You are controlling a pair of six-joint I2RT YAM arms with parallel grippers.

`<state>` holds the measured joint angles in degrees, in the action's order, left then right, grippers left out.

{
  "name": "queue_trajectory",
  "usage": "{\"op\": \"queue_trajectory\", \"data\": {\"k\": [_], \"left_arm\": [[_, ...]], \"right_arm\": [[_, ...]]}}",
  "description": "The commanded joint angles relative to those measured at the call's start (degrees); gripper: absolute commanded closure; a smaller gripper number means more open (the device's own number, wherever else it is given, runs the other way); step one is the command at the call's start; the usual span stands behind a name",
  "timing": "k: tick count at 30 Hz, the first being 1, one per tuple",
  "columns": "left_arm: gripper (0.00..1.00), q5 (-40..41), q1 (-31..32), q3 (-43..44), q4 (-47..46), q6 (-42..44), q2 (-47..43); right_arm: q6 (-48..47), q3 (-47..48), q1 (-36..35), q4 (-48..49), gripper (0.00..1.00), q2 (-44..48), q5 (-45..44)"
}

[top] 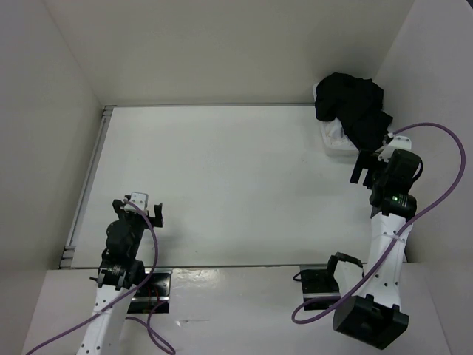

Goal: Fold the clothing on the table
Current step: Grab the skirt from the pile

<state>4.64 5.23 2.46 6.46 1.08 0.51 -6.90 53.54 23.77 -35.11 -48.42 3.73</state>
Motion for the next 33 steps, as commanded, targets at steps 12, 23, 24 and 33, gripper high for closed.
{"op": "queue_trajectory", "data": {"k": [12,23,24,33], "left_arm": [[0.00,3.75,0.21,4.82,-2.76,1.48,-6.50],[0.00,15.57,0.21,47.07,18.26,-10.82,27.28],[0.00,15.57,0.21,50.68,20.94,-11.79,29.70],[0.00,5.29,-1.98,65.46,38.79,-13.31,44.37]], "right_arm": [[0.13,-0.28,0.49,2.77,0.02,2.63,0.14],[-0.93,-0.80,0.49,2.77,0.02,3.08,3.03],[-1.62,-0.80,0.49,2.77,0.02,3.07,3.56],[-5.40,17.63,-0.65,-2.32,0.02,-18.71,0.59]]}}
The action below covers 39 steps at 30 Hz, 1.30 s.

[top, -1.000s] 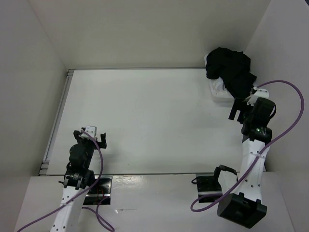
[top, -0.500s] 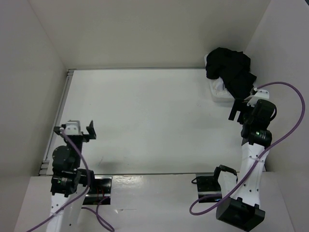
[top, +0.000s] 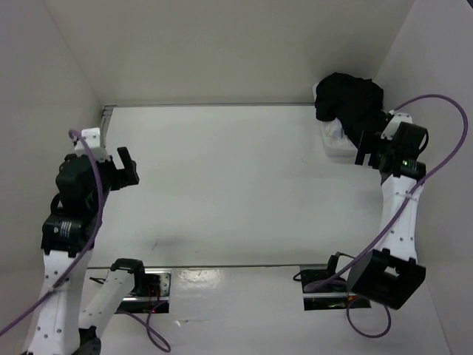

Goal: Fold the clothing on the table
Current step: Grab the skirt from the pile

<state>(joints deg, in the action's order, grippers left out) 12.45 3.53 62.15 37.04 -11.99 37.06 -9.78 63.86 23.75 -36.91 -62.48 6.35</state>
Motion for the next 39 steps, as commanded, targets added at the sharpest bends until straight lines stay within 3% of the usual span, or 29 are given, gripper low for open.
{"op": "queue_trajectory", "data": {"k": [1,4,5,7,12,18,30,34,37,38,39], "left_arm": [[0.00,-2.52,-0.28,7.70,12.23,1.16,10.99],[0.00,-4.35,-0.81,15.35,20.41,9.76,29.31],[0.00,-0.10,-1.68,15.37,20.44,9.01,31.91],[0.00,1.00,-2.55,13.89,16.61,11.97,34.21],[0.00,1.36,-3.97,8.95,8.51,9.62,29.83],[0.00,1.62,-7.56,2.20,-0.02,8.56,18.77],[0.00,-4.26,-15.74,-0.63,-0.03,9.79,18.66],[0.00,-5.50,-16.88,-0.63,-0.03,9.79,18.66],[0.00,-5.50,-16.89,-1.15,-0.03,9.79,18.66],[0.00,-5.50,-16.89,-1.15,-0.03,9.79,18.66],[0.00,-5.50,-16.89,-1.15,-0.03,9.79,18.66]], "right_arm": [[-3.05,8.99,-0.63,-1.06,0.02,-6.24,-2.56],[-4.45,16.62,-1.94,-2.46,0.02,-12.30,-3.36],[-4.46,17.78,-2.47,-2.47,0.02,-15.10,-3.36],[-4.46,20.33,-3.96,-2.47,0.02,-17.32,-2.83],[-4.46,23.06,-9.06,-0.98,0.02,-24.42,-4.32],[-2.62,34.38,-11.35,-0.45,0.02,-37.07,-4.42],[-2.08,51.63,-10.83,-1.06,0.02,-52.74,-5.73],[-1.56,54.97,-9.78,-2.38,0.12,-55.82,-6.35],[-1.56,55.59,-9.77,-2.91,0.34,-57.22,-6.35],[-1.56,55.59,-9.77,-2.91,0.50,-57.23,-6.35],[-1.56,55.59,-9.77,-2.91,0.58,-57.84,-6.35]]}}
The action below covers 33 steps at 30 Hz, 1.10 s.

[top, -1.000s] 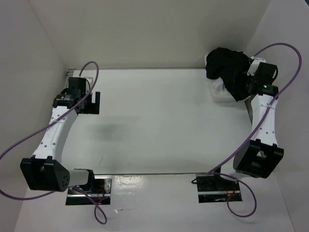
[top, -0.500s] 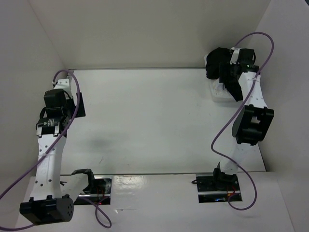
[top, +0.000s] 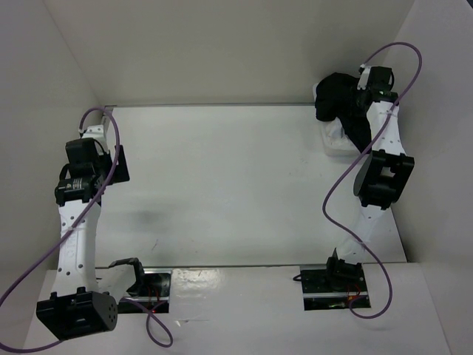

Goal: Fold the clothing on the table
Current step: Grab the skirt from the pile

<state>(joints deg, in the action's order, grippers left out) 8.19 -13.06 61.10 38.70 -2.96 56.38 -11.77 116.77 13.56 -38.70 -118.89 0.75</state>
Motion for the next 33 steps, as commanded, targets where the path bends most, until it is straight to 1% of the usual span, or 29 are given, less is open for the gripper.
{"op": "queue_trajectory", "data": {"k": [1,2,4,5,6,9,12,13,15,16,18,19,21,23,24,26,27,28,29,30,31,33], "left_arm": [[0.00,-1.24,-0.30,-0.10,-1.70,0.76,-0.66],[0.00,-1.24,-0.30,-0.10,-1.70,0.76,-0.66],[0.00,-1.24,-0.30,-0.10,-2.22,0.76,-0.66],[0.00,-1.24,-0.30,-0.10,-2.22,0.76,-0.66],[0.00,-1.24,-0.30,-0.10,-2.22,1.29,-0.66],[0.00,-1.24,-0.30,-0.10,-2.22,1.29,-0.66],[0.00,-1.24,-0.30,-0.10,-2.22,1.29,-0.66],[0.00,-1.24,-0.30,-0.10,-2.22,1.29,-0.66],[0.00,-1.24,-0.30,-0.10,-2.22,1.29,-0.66],[0.00,-1.24,-0.30,-0.10,-2.22,1.29,-1.18],[0.00,-1.24,-0.30,-0.10,-2.22,1.29,-1.18],[0.00,-0.72,-0.82,-0.10,-2.22,1.29,-1.18],[0.00,-0.71,-1.35,-0.10,-2.22,1.29,-0.14],[0.00,-0.71,-1.97,-0.10,-2.22,1.29,0.39],[0.00,-1.32,-1.97,-0.10,-2.22,1.29,0.92],[0.00,-1.94,-1.97,-0.10,-2.22,1.29,0.92],[0.00,-1.95,-1.97,-0.10,-2.22,1.29,0.92],[0.00,-1.95,-1.97,-0.10,-2.22,1.29,0.92],[0.00,-1.95,-1.97,-0.10,-2.22,1.29,0.92],[0.00,-2.47,-1.97,-0.10,-2.22,1.29,0.92],[0.00,-2.47,-1.97,-0.10,-1.70,1.81,0.40],[0.00,-3.00,-1.97,-0.10,-1.70,1.82,-0.13]], "right_arm": [[0.43,2.67,0.41,-1.73,0.65,-1.43,-0.75],[0.43,2.67,0.41,-1.73,0.78,-1.43,-0.75],[0.43,2.15,0.41,-1.73,0.88,-1.43,-0.75],[0.43,2.15,0.41,-1.73,0.97,-0.82,-0.75],[-0.09,2.15,0.41,-1.73,1.00,-0.82,-0.75],[-0.10,2.75,0.41,-2.96,1.00,1.45,1.08],[-0.10,7.84,0.41,-5.59,1.00,4.09,3.81],[0.43,12.56,0.41,-6.82,1.00,4.63,6.43],[0.43,18.90,0.41,-11.38,1.00,5.68,9.34],[0.43,21.28,-0.46,-11.40,1.00,7.25,11.79],[-0.44,20.78,-3.79,-10.17,1.00,11.47,12.95],[-1.14,20.78,-5.02,-10.78,1.00,14.36,16.18],[-1.15,21.31,-8.62,-11.48,1.00,16.84,19.53],[-2.64,19.73,-11.61,-12.37,1.00,20.44,23.57],[-3.78,17.55,-15.28,-12.37,1.00,21.67,23.59],[-5.62,13.16,-18.64,-12.37,1.00,25.36,25.08],[-6.24,11.74,-21.97,-12.37,0.97,26.51,25.61],[-6.77,10.33,-23.13,-12.37,0.85,27.47,25.61],[-7.82,8.75,-23.84,-12.37,0.60,29.49,26.48],[-8.35,5.08,-23.85,-12.37,0.37,30.46,26.49],[-8.88,3.48,-23.85,-11.76,0.28,31.08,25.36],[-9.59,-0.13,-23.85,-11.75,0.16,32.40,24.13]]}}
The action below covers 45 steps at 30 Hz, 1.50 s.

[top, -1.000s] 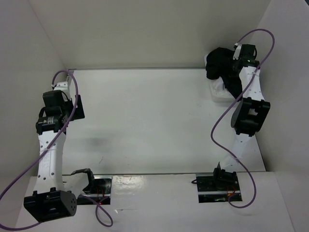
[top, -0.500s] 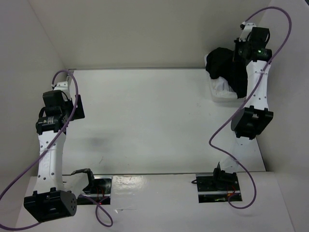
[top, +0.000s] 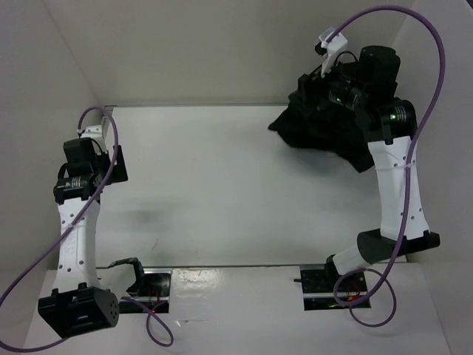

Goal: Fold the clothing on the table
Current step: Grab the skirt from the pile, then move the skirt to the center of the board

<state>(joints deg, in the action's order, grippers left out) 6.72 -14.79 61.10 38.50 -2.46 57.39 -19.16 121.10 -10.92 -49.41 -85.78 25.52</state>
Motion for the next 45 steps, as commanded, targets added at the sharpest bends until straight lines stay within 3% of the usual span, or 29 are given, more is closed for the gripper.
{"op": "queue_trajectory", "data": {"k": [1,4,5,12,17,23,31,44,45], "left_arm": [[0.00,-1.54,-0.77,-0.10,-1.50,1.32,-1.74],[0.00,-2.06,-0.77,-0.10,-1.50,1.32,-2.89],[0.00,-2.06,-0.77,-0.10,-1.50,1.84,-2.89],[0.00,-2.06,-0.77,-0.63,-2.02,1.84,-3.95],[0.00,-2.06,-0.77,-0.63,-2.03,1.84,-3.95],[0.00,-2.59,-0.77,-0.63,-2.03,1.84,-4.48],[0.00,-2.59,-2.53,-0.63,-2.03,1.84,-5.53],[0.00,-3.21,-5.86,-0.63,-2.03,1.84,-6.06],[0.00,-3.73,-5.87,-0.63,-2.03,1.84,-6.06]], "right_arm": [[-3.16,-5.95,0.63,-1.04,0.13,-0.18,-0.64],[-4.31,-11.92,0.63,1.48,0.03,2.89,-3.97],[-4.31,-16.03,0.63,3.07,0.01,4.55,-8.94],[-4.84,-33.98,0.63,12.93,0.01,5.19,-30.06],[-4.84,-41.64,0.63,18.98,0.01,2.20,-34.83],[-3.69,-42.88,4.31,25.14,0.01,-2.90,-36.68],[-0.09,-36.03,10.38,28.23,0.01,-11.86,-34.22],[2.37,-28.73,11.44,28.49,0.01,-21.88,-29.56],[2.89,-27.77,11.44,28.49,0.05,-22.58,-29.56]]}}
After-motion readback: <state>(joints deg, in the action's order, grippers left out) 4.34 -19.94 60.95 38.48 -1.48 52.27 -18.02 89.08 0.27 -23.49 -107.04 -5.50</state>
